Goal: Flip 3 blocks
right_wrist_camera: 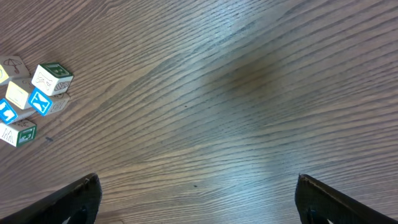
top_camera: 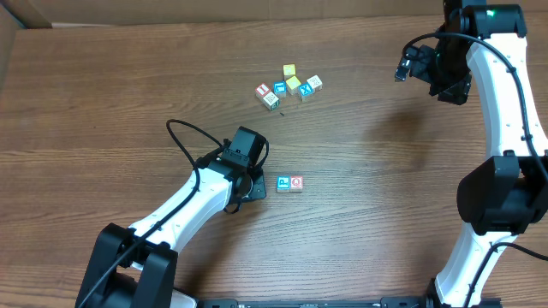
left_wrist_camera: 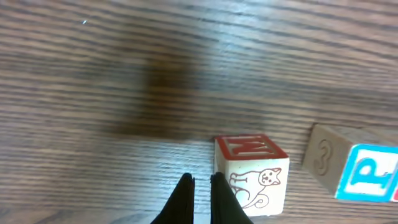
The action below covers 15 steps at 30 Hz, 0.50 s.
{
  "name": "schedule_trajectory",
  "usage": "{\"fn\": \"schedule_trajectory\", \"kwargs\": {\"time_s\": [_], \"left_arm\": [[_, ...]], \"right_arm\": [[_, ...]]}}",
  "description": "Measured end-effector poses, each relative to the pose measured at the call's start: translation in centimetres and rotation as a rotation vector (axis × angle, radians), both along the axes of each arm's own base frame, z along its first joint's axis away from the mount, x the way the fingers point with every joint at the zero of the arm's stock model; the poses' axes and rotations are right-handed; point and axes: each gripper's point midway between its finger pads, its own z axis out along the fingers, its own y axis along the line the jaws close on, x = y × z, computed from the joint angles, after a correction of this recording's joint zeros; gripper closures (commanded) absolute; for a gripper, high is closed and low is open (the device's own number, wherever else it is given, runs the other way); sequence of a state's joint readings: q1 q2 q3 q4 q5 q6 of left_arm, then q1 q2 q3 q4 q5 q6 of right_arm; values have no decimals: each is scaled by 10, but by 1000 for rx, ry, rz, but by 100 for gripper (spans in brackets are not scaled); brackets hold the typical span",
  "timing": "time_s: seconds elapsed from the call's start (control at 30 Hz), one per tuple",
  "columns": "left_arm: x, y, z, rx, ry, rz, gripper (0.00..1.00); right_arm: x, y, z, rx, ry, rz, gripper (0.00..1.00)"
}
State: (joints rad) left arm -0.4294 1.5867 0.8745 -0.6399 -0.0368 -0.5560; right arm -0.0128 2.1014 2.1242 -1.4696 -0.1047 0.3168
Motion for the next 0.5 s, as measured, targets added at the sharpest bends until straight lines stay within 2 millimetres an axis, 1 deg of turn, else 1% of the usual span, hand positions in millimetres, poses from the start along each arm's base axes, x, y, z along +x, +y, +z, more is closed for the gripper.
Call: {"fn": "schedule_trajectory", "kwargs": {"time_s": [0.33,0.5], "left_arm": [[3,-5,1,-25,-10,-4,96],[-6,-1,-1,-8,25,-4,96]], "right_arm": [[0,0,0,0,0,0,0],[0,0,0,0,0,0,0]]}}
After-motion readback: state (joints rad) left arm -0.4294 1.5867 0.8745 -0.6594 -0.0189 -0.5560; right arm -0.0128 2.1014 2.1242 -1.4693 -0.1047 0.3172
